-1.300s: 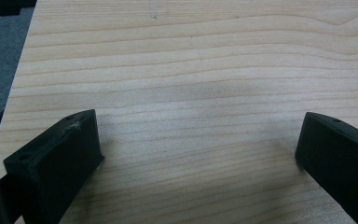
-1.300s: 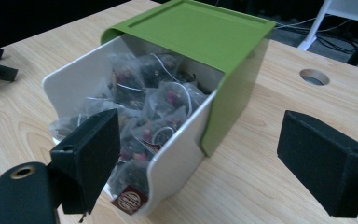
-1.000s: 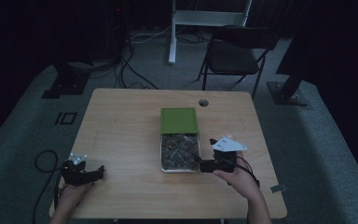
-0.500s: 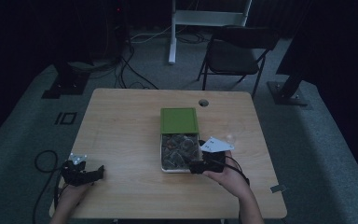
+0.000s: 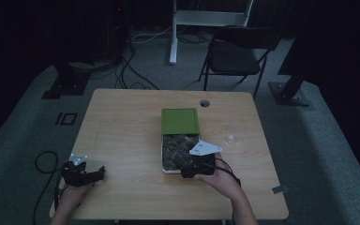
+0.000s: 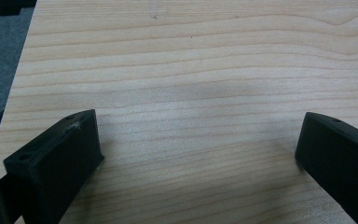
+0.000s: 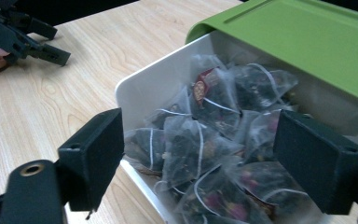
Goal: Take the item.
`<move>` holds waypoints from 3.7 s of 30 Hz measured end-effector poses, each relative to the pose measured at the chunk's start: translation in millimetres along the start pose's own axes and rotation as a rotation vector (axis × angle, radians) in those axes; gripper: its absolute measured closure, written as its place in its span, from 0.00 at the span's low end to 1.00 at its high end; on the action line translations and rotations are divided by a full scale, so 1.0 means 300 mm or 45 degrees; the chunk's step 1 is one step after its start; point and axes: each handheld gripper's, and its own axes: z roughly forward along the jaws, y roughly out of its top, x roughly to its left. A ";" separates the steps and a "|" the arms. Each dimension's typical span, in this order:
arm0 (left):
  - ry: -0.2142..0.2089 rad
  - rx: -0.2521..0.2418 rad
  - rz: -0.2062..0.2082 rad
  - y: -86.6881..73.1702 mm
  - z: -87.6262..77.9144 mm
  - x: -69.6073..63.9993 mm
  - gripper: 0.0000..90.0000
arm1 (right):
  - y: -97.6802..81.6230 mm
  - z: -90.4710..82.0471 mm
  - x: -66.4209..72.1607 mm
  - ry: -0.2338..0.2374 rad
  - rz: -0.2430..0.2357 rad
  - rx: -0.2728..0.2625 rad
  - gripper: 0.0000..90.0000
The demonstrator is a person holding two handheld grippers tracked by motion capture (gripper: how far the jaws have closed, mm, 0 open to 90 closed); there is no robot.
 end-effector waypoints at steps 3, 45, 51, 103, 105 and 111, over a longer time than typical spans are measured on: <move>0.000 0.000 0.000 0.000 0.000 0.000 0.01 | -0.007 0.025 0.013 0.018 -0.003 0.015 0.19; 0.000 0.000 0.000 0.000 0.000 0.000 0.01 | -0.051 0.129 0.021 -0.112 -0.011 0.220 0.81; 0.000 0.000 0.000 0.000 0.000 0.000 0.01 | -0.041 0.106 0.008 -0.082 0.013 0.158 0.82; 0.001 -0.006 -0.004 0.000 0.001 -0.001 0.01 | 0.043 -0.105 -0.136 -0.219 0.123 -0.103 0.82; 0.001 -0.006 -0.004 0.000 0.001 -0.001 0.01 | 0.039 -0.113 -0.148 -0.232 0.126 -0.104 0.82; 0.000 -0.003 -0.001 0.000 0.000 0.000 0.01 | 0.027 -0.139 -0.185 -0.270 0.145 -0.115 0.82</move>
